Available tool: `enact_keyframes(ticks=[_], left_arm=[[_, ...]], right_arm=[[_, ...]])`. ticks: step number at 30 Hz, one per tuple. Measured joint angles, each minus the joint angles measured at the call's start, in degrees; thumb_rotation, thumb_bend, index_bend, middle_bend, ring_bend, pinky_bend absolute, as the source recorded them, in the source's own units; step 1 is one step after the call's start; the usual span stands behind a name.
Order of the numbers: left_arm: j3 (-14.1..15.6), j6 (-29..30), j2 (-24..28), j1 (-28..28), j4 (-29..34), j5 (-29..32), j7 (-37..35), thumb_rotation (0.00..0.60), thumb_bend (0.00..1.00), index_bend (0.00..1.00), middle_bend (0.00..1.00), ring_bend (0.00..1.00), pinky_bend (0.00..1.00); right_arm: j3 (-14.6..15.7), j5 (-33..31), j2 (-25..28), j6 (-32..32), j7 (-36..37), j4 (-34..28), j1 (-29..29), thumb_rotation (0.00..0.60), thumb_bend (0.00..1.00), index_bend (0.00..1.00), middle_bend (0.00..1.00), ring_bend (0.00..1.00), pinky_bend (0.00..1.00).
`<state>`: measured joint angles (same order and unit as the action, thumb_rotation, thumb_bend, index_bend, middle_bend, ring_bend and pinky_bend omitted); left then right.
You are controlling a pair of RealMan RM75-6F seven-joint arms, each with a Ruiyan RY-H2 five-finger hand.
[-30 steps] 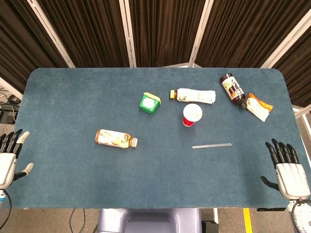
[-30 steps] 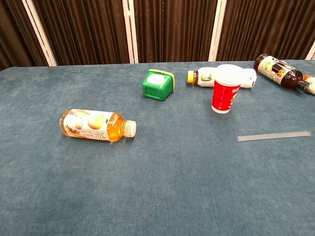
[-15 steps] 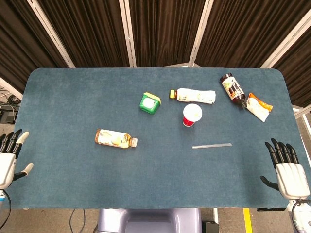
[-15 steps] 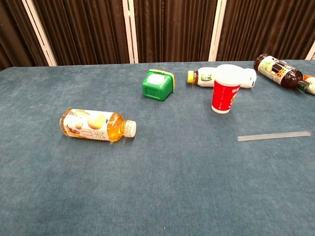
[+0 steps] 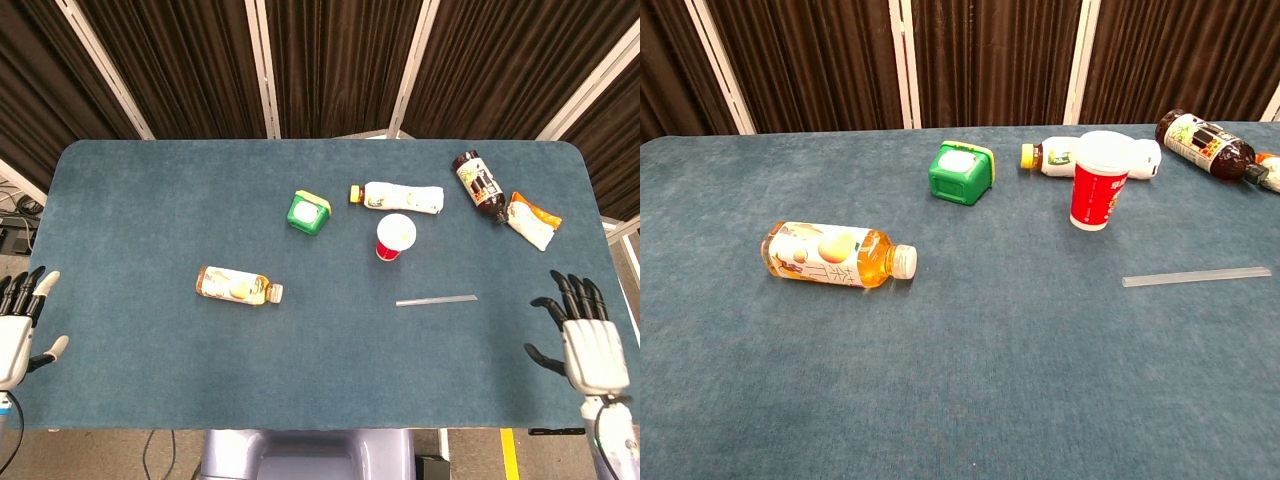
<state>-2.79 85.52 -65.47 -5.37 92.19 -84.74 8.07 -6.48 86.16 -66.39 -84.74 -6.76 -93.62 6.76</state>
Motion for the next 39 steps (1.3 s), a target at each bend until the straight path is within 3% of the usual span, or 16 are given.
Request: enact_keyframes(ticks=[7, 12, 20, 27, 39], left_arm=[[-0.01, -0.26, 0.13, -0.13, -0.19, -0.03, -0.58, 0.6, 0.26, 0.0, 0.0, 0.0, 0.0], [0.0, -0.3, 0.18, -0.16, -0.28, -0.09, -0.81, 0.6, 0.26, 0.0, 0.0, 0.0, 0.0], [-0.04, -0.44, 0.22, -0.24, -0.28, -0.01, -0.83, 0.6, 0.26, 0.0, 0.0, 0.0, 0.0], [-0.11, -0.64, 0.29, -0.34, -0.12, 0.19, -0.83, 0.6, 0.26, 0.0, 0.0, 0.0, 0.0], [-0.1, -0.77, 0.38, -0.37, 0.02, 0.32, -0.95, 0.6, 0.26, 0.0, 0.0, 0.0, 0.0]], right_arm=[[-3.87, -8.93, -1.99, 9.8, -8.81, -0.61, 6.38, 0.6, 0.14, 0.34, 0.07, 0.0, 0.0], [-6.62, -17.85, -5.76, 16.22, -14.38, 1.11, 11.12, 0.6, 0.23, 0.35, 0.07, 0.0, 0.0], [-9.16, -28.68, -14.78, 21.28, -20.19, 10.81, 17.2, 0.6, 0.24, 0.41, 0.07, 0.0, 0.0], [-9.55, -30.93, -20.01, 21.95, -19.83, 16.2, 19.37, 0.6, 0.24, 0.45, 0.08, 0.0, 0.0], [-7.39, -31.17, -25.08, 22.06, -18.3, 17.1, 20.16, 0.6, 0.28, 0.5, 0.1, 0.0, 0.0]])
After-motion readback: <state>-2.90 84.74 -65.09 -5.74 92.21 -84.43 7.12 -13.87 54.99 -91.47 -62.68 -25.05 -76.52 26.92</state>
